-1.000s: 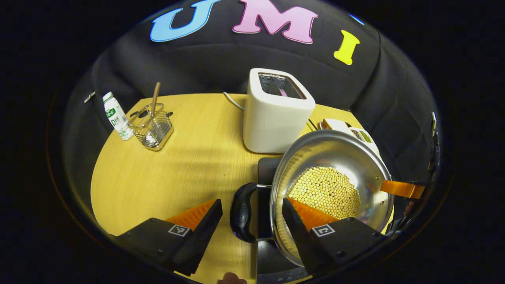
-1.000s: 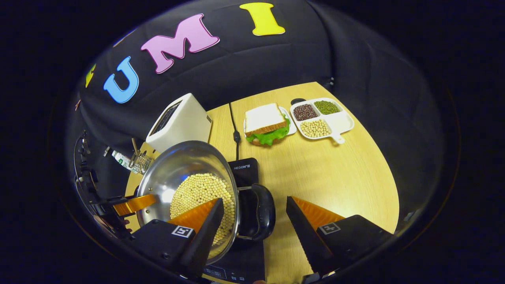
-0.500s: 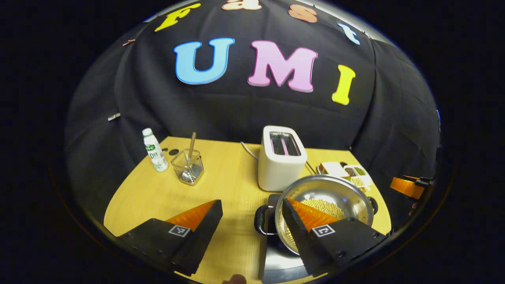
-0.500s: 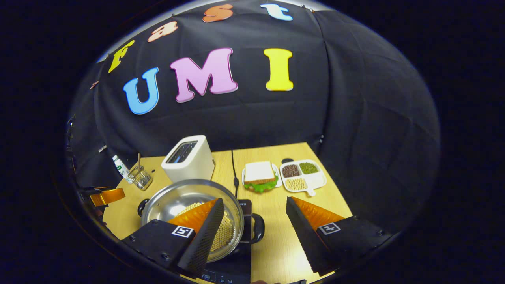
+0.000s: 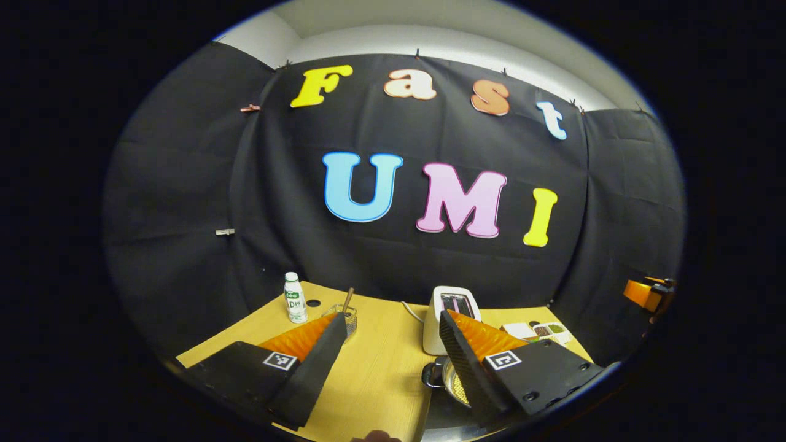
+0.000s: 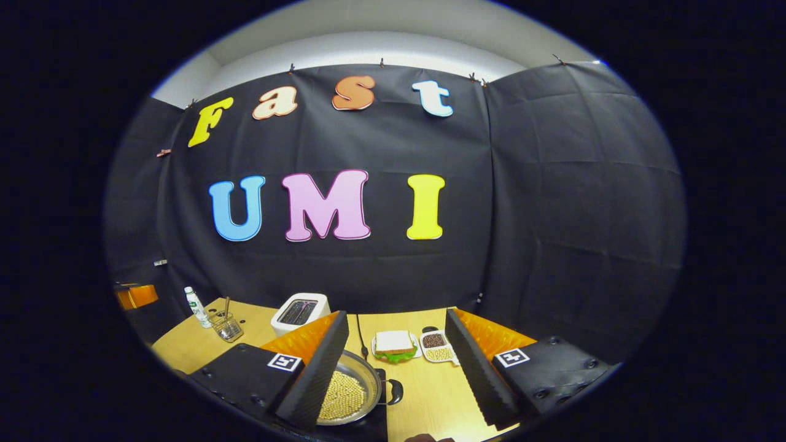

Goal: First push the handle of the pot to place it horizontally, then grasp the pot with both hands and set it on the induction cooktop.

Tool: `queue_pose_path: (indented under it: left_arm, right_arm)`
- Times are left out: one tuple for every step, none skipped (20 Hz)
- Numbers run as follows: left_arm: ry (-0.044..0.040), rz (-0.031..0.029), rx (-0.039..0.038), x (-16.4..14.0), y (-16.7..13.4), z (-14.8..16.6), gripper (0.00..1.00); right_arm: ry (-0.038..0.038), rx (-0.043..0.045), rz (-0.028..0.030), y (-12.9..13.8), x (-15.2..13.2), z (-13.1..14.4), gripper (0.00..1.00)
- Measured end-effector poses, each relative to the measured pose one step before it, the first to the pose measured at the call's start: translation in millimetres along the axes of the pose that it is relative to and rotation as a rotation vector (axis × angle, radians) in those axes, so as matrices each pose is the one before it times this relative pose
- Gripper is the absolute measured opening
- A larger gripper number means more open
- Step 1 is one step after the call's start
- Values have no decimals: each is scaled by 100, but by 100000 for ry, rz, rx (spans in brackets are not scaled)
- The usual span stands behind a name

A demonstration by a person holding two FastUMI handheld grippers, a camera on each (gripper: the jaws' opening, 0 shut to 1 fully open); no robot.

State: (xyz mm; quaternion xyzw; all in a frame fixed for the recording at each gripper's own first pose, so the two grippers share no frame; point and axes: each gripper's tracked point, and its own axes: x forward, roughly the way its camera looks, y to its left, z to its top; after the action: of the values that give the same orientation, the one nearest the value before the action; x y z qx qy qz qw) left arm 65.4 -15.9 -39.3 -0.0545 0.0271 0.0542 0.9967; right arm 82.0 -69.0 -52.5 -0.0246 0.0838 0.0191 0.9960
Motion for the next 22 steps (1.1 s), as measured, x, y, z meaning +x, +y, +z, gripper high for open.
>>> queue_pose_path:
  left_arm:
    - [-1580,992,858,-1148,779,374,95]
    - [-1097,1302,1722,-890,877,359,95]
    - [-1394,337,1520,-824,708,378,95]
    - [-1190,-2426,1557,-939,95,331,95]
    - [-796,-1782,1993,-844,129,130,95]
    - [-323,19,1382,-712,699,85,95]
    - [343,-231,-350,-857,324,-207,95]
    - [338,-884,-687,-799,10,-19,95]
    - [-444,-225,280,-726,145,105,96]
    - [-942,204,951,-468,541,151,94]
    - [-794,-81,415,-396,224,-21,94]
    - [-356,-863,-522,-226,-265,35,95]
    - [-421,-1334,-481,-95,-368,-219,95]
    - [-276,-1080,-22,-94,-158,-19,95]
    - [-565,-672,232,-128,-77,36,95]
    - [-1517,502,-390,-10,185,328,95]
    - [-979,-568,-920,19,-116,94,95]
    - [-438,-1168,-385,-114,-230,79,95]
    - [136,-591,117,11,105,-244,95]
    - [278,-605,-16,-43,-25,-85,95]
    - [649,-559,-290,-108,18,-147,96]
    - [588,-552,-364,-57,5,-138,95]
  right_arm:
    - [-889,-1549,-1002,-133,-1104,165,98]
    - [-4,-1,-900,26,-1178,117,98]
    - [742,1103,-407,179,-1102,-114,98]
    - [1111,1387,-302,204,-1271,-184,98]
    - [688,692,100,326,-1091,-187,98]
    - [-11,-312,-269,73,-978,-306,98]
    - [-199,-660,-1305,-28,-898,-131,98]
    - [-4,34,-996,192,-877,-447,98]
    - [-249,343,-18,326,-818,32,98]
    - [-51,524,-296,367,-449,-128,98]
    - [-230,679,-723,273,-273,-125,98]
    - [-179,665,-602,204,-54,-49,98]
    - [-224,796,53,418,-112,-20,98]
    - [-260,376,321,443,-111,-56,98]
    - [-765,-35,-115,262,-71,169,98]
    - [-1051,-269,-509,104,7,396,99]
    - [-824,-5,-369,87,-48,253,98]
    - [-821,71,-177,282,-80,249,98]
    - [-449,123,-128,349,-24,171,98]
    - [-30,4,266,310,87,-37,98]
    - [-58,-196,347,385,24,60,98]
    - [-44,-305,231,243,49,62,98]
